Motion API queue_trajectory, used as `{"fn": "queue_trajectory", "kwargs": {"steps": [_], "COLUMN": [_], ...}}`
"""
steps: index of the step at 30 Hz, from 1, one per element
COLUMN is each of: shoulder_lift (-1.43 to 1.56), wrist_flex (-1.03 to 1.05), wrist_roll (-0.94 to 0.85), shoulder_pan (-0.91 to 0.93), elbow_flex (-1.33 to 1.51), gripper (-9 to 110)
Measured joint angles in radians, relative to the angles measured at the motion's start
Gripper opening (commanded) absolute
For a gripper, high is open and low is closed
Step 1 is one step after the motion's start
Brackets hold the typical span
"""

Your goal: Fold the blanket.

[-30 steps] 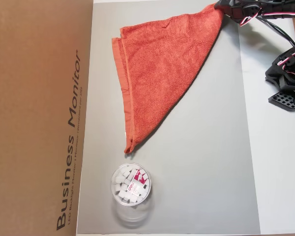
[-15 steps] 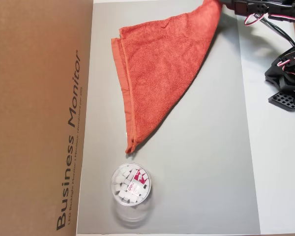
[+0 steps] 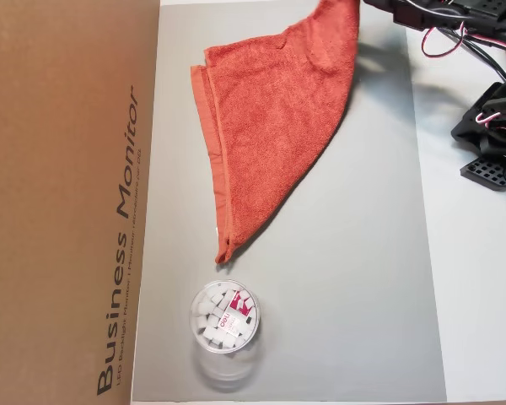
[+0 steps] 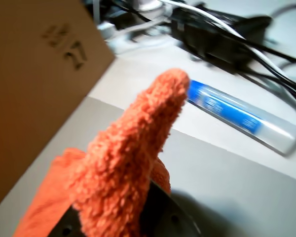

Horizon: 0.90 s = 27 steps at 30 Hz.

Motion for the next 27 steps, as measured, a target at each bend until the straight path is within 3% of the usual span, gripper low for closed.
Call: {"fn": "queue_trajectory", "kwargs": {"steps": [12,27], "shoulder_lift": [-0.005,-0.321], "wrist_flex": [0.0,0.0], "wrist_roll": [-0.167,-0.394], "shoulder_pan": [-0.279,-0.532], "elbow_flex": [-0.161,-0.52], "gripper": [0,0]}}
